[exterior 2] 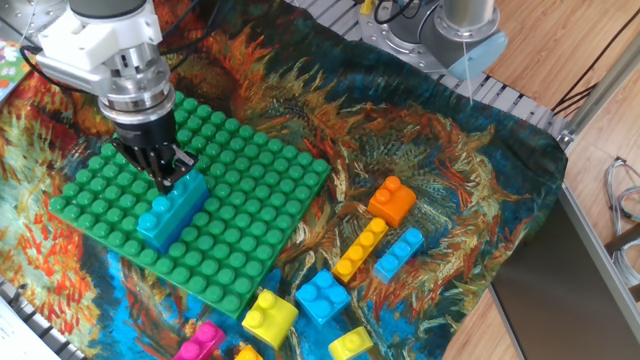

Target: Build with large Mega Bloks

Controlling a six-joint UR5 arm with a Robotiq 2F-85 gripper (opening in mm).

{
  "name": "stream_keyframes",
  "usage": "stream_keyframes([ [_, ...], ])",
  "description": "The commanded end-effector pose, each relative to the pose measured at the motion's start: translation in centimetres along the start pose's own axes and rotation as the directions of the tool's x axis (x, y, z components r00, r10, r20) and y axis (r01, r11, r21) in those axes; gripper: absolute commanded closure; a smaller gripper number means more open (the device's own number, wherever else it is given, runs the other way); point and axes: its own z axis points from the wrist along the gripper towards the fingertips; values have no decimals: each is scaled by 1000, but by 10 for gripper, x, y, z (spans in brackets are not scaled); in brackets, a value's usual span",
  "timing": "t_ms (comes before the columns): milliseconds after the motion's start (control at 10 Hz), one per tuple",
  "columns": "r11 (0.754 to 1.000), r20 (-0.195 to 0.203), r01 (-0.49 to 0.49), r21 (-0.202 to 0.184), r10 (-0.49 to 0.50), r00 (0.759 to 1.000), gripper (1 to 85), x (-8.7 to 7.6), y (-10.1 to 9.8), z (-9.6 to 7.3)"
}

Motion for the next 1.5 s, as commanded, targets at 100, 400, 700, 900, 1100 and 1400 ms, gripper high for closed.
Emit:
stream_keyframes([
  [100, 1000, -11, -11, -22, 10, 1000, 843, 5, 2, -27],
  [400, 999, -21, -17, -34, 16, 1000, 843, 7, 5, -27],
  [700, 994, 23, -100, -46, 101, 995, 843, -5, 10, -27],
  [900, 978, 41, -200, -58, 202, 979, 843, -5, 62, -23],
  [1100, 959, 56, -282, -14, 283, 958, 843, -1, 85, -25],
  [1400, 991, -23, -132, 4, 132, 991, 693, 21, 84, -25],
])
